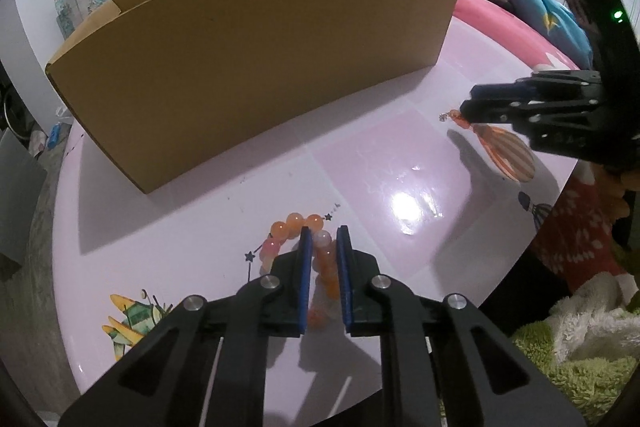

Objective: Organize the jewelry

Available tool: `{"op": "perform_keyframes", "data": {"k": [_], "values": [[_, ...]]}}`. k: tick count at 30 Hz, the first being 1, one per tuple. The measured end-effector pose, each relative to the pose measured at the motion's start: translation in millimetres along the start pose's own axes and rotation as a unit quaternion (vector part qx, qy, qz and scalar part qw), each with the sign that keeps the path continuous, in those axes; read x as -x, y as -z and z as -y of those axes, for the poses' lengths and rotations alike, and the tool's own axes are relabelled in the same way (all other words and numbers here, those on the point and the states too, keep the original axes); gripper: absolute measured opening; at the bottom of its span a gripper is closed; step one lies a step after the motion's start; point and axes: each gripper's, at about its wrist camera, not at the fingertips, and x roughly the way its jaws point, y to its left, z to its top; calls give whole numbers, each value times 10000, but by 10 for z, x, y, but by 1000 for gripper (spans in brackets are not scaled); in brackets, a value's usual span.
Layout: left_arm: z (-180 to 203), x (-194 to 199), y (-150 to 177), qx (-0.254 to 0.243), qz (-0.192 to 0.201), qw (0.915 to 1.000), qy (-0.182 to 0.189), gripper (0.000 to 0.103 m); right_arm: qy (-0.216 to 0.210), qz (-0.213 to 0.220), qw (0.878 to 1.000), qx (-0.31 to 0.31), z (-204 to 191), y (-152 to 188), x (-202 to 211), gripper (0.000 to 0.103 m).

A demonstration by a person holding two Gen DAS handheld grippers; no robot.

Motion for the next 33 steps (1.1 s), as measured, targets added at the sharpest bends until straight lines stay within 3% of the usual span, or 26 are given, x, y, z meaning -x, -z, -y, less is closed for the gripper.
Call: {"op": "perform_keyframes", "data": {"k": [4,14,16,18,22,24,27,33], "values": [[-6,-3,-11,20,-9,10000,14,12,-8,-53,9998,171,-32,46,-11,0],[-37,-1,-18,81,-17,10000,32,12,-422,64,9989,-189,-5,126,237,0],[-33,-1,-20,87,-19,10000,30,12,-338,141,9992,-152,2,130,260,7],[-31,-2,-21,80,-23,10000,29,12,-139,153,9998,30,10,91,212,23],[-27,-3,-20,89,-19,10000,20,12,-47,75,9994,320,-1,100,79,24],[-28,-3,-18,100,-13,9999,21,12,-76,65,9992,397,27,94,25,20],[-29,-2,-11,112,1,9999,22,12,-153,6,9990,430,30,115,47,1],[-49,29,7,137,61,9999,27,10,-377,141,9992,-35,136,212,224,0]]}}
